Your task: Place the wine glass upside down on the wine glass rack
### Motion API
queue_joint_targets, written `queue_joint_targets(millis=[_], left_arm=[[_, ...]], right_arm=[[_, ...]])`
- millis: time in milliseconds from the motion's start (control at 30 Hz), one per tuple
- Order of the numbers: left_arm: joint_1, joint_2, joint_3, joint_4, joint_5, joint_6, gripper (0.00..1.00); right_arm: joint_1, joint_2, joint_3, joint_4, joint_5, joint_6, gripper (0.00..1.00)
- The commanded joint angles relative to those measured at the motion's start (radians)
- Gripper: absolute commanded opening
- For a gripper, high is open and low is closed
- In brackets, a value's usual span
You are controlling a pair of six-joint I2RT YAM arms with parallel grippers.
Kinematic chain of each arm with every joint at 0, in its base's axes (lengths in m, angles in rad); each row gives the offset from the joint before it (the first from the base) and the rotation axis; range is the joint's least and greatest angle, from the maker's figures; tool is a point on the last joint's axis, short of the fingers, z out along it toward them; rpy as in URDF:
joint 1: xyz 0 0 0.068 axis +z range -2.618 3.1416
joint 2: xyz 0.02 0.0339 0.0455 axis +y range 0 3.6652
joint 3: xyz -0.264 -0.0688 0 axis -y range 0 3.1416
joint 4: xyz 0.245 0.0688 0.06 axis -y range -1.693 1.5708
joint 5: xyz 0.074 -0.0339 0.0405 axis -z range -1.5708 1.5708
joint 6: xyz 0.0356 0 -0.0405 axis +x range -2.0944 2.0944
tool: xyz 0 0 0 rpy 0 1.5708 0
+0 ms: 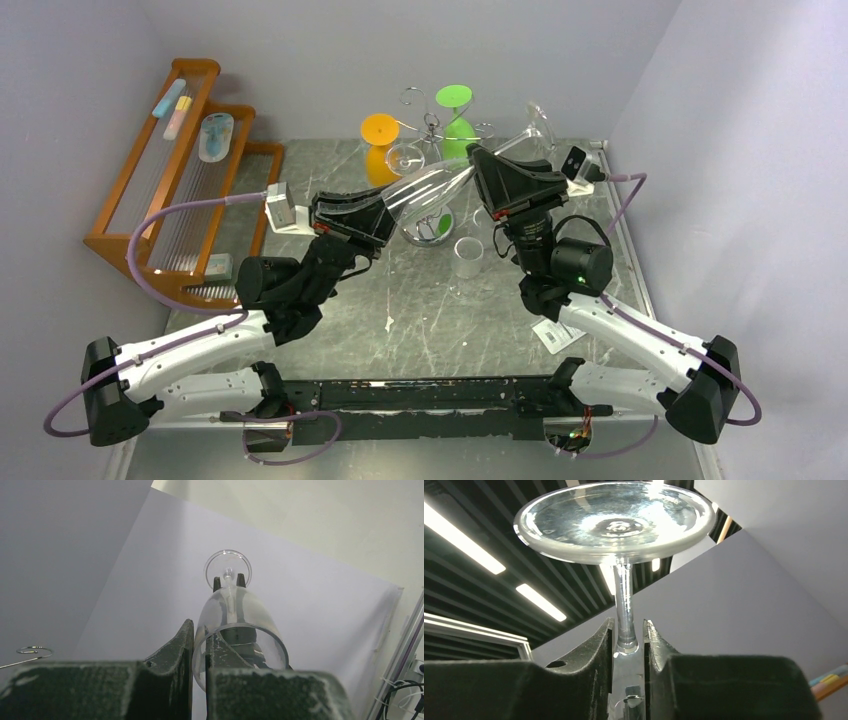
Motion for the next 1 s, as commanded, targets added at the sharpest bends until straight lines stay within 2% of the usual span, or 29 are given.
queue_joint_targets(millis=[0, 100, 167, 300, 400, 500, 667, 733, 833, 967], left_arm=[[-0.005, -0.014, -0.030, 0.095, 0.014, -0.028, 0.07], [-0.005, -0.034, -0.059, 0.099, -0.007, -0.039, 0.22], [-0.005, -0.046, -0.073, 0.077, -0.020, -0.045, 0.36], [-0.005, -0.107, -0.110, -0.042, -0.060, -0.048, 0.61], [-0.006, -0.177, -0.151, -0.145, -0.098, -0.048, 0.73], [-0.005, -0.243, -0.163, -0.301, -0.124, -0.047, 0.81], [-0.005, -0.297, -0.092, -0.607, -0.151, -0.030, 0.89], [-0.005, -0.295, -0.045, -0.725, -0.177, -0.018, 0.96], [-0.006, -0.274, 0.018, -0.867, -0.272, -0.026, 0.96], [-0.005, -0.242, 0.084, -0.967, -0.348, -0.008, 0.96]], right_arm=[[0.007, -0.001, 0.035, -0.011, 0.004, -0.031, 0.01], [0.007, -0.015, 0.031, -0.048, 0.029, -0.048, 0.00], [0.007, -0.028, 0.031, -0.080, 0.047, -0.061, 0.00], [0.007, -0.076, 0.056, -0.225, 0.082, -0.134, 0.00], [0.007, -0.124, 0.066, -0.347, 0.128, -0.204, 0.00], [0.004, -0.171, 0.093, -0.472, 0.179, -0.313, 0.00], [0.004, -0.206, 0.264, -0.824, 0.273, -0.662, 0.00], [0.003, -0.198, 0.318, -0.915, 0.352, -0.763, 0.00], [0.004, -0.169, 0.378, -0.999, 0.450, -0.895, 0.00], [0.003, -0.095, 0.451, -1.078, 0.604, -1.088, 0.00]])
